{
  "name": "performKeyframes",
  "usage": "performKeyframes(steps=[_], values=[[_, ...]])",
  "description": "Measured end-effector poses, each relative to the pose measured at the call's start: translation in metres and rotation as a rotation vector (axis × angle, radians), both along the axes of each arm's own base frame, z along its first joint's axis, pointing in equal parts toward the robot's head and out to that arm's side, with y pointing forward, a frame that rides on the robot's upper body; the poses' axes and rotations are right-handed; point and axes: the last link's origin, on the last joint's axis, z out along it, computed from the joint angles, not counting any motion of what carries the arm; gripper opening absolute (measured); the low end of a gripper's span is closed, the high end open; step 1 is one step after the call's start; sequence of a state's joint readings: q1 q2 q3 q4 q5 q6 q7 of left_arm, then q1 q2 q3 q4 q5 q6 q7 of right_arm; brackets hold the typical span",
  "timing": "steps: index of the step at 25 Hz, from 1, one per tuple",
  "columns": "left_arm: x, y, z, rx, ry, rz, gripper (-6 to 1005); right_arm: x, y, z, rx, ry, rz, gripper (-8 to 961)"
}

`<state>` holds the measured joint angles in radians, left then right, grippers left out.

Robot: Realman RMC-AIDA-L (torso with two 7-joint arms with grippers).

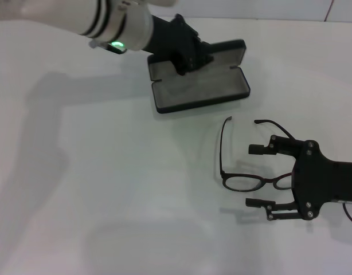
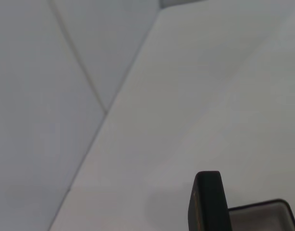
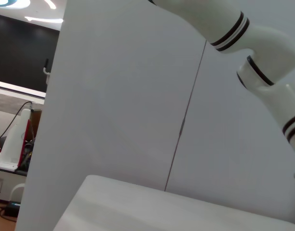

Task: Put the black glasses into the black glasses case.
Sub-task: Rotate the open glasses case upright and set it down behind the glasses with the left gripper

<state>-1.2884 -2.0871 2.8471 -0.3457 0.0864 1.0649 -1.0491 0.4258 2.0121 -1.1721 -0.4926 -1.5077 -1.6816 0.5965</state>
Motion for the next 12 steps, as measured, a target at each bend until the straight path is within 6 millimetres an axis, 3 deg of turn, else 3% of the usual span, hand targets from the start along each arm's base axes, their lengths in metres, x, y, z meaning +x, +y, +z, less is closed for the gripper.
performKeyframes(steps=[12], values=[[0.003,-0.013,-0.020,-0.070,0.034,-0.099,225,0.004,-0.001,0.001,0.008,-0.006,-0.010,786]])
